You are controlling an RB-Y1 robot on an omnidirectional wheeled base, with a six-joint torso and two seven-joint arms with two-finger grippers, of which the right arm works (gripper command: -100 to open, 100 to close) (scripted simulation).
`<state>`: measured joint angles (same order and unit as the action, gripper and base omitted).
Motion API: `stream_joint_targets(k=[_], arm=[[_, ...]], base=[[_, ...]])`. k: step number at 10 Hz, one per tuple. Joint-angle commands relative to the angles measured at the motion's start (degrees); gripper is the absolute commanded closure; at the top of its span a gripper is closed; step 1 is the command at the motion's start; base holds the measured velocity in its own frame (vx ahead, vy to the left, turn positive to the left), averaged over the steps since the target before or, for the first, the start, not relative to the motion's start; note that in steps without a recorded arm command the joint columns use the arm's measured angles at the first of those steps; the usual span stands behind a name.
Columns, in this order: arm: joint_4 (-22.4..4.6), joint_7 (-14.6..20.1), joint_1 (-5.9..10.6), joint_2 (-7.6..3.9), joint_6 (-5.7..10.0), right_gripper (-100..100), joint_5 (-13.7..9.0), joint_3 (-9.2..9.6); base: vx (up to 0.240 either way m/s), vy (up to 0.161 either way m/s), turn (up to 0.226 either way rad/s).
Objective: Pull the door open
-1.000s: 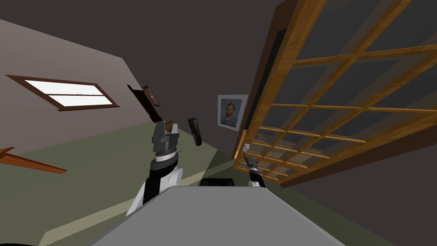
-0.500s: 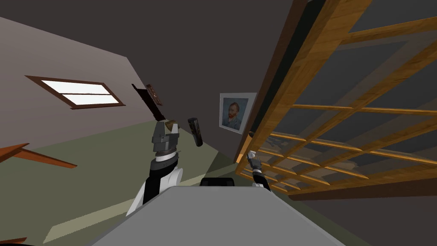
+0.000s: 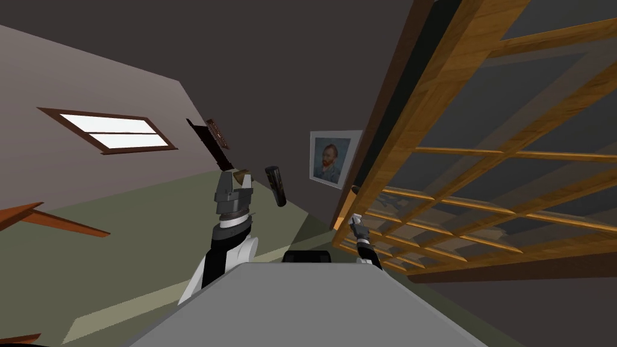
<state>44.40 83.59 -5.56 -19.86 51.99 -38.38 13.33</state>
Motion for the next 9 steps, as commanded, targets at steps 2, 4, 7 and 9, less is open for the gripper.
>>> stream_joint_targets(k=[2, 4, 7, 9], arm=[[0.07, 0.03, 0.02, 0.05, 0.11, 100, 0.00, 0.01], [0.39, 1.74, -0.80, -1.15, 0.75, 100, 0.69, 1.48], [0.98, 4.31, -1.96, -2.90, 1.91, 100, 1.70, 3.65], [1.55, 6.74, -3.05, -4.55, 3.00, 100, 2.66, 5.70]], base=[[0.000, 0.000, 0.000], [-0.146, -0.034, 0.116], [-0.215, -0.015, 0.101], [-0.273, -0.022, 0.140]])
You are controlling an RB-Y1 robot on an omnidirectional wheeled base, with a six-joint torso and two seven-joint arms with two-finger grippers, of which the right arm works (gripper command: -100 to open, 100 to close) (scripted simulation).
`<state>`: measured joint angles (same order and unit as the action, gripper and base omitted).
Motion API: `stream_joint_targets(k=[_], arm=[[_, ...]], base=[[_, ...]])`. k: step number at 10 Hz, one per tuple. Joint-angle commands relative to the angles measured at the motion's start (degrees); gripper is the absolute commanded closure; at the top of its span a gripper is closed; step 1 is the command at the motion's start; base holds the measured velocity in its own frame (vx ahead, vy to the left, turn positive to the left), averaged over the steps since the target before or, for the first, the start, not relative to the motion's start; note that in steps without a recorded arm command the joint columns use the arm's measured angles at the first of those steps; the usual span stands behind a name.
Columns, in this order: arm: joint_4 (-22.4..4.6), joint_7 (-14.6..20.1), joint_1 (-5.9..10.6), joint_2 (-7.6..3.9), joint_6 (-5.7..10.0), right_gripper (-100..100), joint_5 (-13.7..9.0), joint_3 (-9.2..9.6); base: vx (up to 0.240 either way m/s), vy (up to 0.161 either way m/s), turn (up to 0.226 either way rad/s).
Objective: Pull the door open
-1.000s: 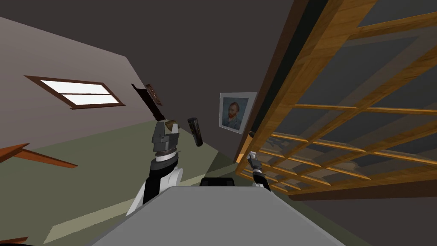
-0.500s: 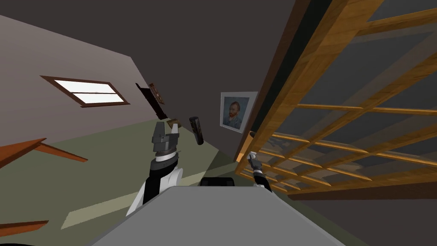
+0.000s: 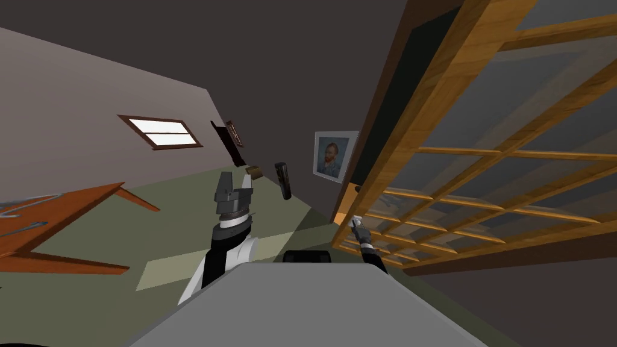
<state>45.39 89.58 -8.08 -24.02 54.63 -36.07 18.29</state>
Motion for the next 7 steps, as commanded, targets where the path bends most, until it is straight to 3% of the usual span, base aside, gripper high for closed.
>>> stream_joint_targets(k=[1, 2, 7], arm=[[0.74, 1.56, -0.89, -0.95, 0.72, 100, 0.67, 1.42], [0.50, 0.87, -0.63, -0.67, 0.26, 100, 0.39, 0.84], [0.18, 5.33, -3.22, -3.94, 4.79, 100, 2.26, 4.93]], base=[[-0.256, -0.033, 0.099], [-0.109, -0.017, 0.023], [-0.223, -0.042, 0.133]])
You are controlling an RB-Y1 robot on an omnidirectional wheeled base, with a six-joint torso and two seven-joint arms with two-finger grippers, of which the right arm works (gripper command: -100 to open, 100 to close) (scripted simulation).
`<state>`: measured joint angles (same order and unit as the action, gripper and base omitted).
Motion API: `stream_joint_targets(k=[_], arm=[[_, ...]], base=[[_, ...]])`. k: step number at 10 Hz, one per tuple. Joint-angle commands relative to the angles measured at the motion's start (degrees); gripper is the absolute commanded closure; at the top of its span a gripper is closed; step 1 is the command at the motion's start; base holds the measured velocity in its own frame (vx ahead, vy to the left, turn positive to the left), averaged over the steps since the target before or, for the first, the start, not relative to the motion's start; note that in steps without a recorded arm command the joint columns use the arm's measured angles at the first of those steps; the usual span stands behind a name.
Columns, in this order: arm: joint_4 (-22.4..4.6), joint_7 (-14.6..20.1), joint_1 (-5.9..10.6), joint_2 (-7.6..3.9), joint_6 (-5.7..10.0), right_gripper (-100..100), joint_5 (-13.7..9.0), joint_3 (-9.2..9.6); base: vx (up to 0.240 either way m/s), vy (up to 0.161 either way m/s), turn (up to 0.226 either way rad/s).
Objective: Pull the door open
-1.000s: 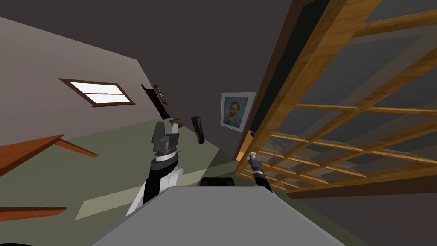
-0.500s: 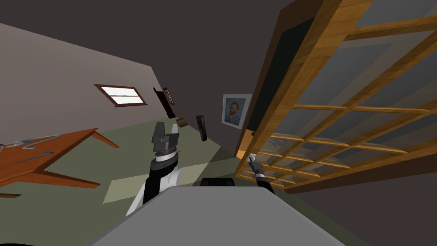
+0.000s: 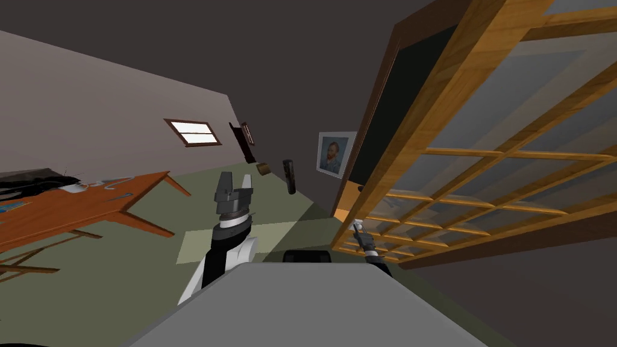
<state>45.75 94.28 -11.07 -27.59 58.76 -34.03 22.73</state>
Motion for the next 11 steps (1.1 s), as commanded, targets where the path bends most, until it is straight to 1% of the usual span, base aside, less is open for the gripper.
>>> stream_joint_targets(k=[1, 2, 3, 4, 5, 11], arm=[[-0.24, 1.56, -0.75, -1.10, 1.67, 100, 0.61, 1.33], [-0.28, 2.25, -1.13, -1.63, 2.41, 100, 0.90, 1.94], [-0.22, 1.61, -0.87, -1.36, 1.73, 100, 0.66, 1.40], [-0.97, 2.73, -1.62, -1.94, 3.36, 100, 1.19, 2.35], [-1.11, 2.97, -1.77, -2.10, 3.77, 100, 1.31, 2.55], [-3.20, 6.39, -3.83, -4.31, 9.53, 100, 2.98, 5.32]], base=[[-0.256, -0.024, 0.131], [-0.281, -0.018, 0.116], [-0.127, -0.010, 0.015], [-0.145, -0.053, 0.150], [-0.200, -0.071, 0.158], [-0.206, -0.054, 0.135]])
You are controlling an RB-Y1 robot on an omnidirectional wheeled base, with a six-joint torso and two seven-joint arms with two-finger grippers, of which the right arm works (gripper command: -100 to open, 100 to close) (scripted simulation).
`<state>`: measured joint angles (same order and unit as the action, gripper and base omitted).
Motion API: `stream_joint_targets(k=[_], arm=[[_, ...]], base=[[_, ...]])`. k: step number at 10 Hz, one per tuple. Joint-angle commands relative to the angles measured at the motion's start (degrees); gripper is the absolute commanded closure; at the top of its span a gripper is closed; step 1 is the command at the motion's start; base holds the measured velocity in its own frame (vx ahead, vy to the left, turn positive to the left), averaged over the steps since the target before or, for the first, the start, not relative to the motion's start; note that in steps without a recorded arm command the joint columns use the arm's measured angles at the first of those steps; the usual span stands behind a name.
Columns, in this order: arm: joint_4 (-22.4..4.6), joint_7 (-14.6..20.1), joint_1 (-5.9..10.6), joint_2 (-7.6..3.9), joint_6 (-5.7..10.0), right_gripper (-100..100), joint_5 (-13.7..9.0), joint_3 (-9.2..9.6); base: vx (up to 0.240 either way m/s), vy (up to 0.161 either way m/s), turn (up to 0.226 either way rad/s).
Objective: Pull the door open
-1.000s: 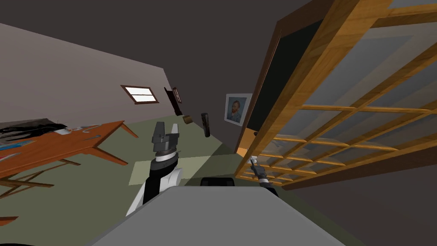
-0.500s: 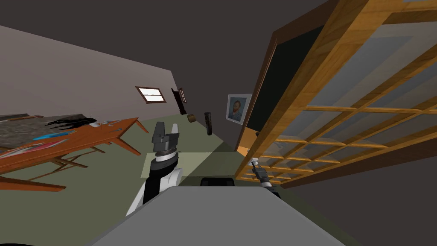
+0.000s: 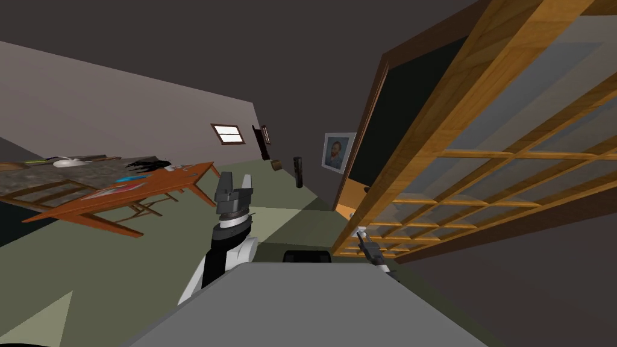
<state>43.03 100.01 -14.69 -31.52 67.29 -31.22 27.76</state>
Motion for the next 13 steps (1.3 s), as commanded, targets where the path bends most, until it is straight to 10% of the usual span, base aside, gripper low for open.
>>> stream_joint_targets(k=[1, 13], arm=[[-0.70, 1.03, -0.42, -0.61, 1.59, 100, 0.34, 0.58], [-4.53, 3.40, -0.48, -1.67, 6.29, 100, 1.16, 3.28]], base=[[-0.197, -0.041, 0.098], [-0.179, -0.049, 0.124]])
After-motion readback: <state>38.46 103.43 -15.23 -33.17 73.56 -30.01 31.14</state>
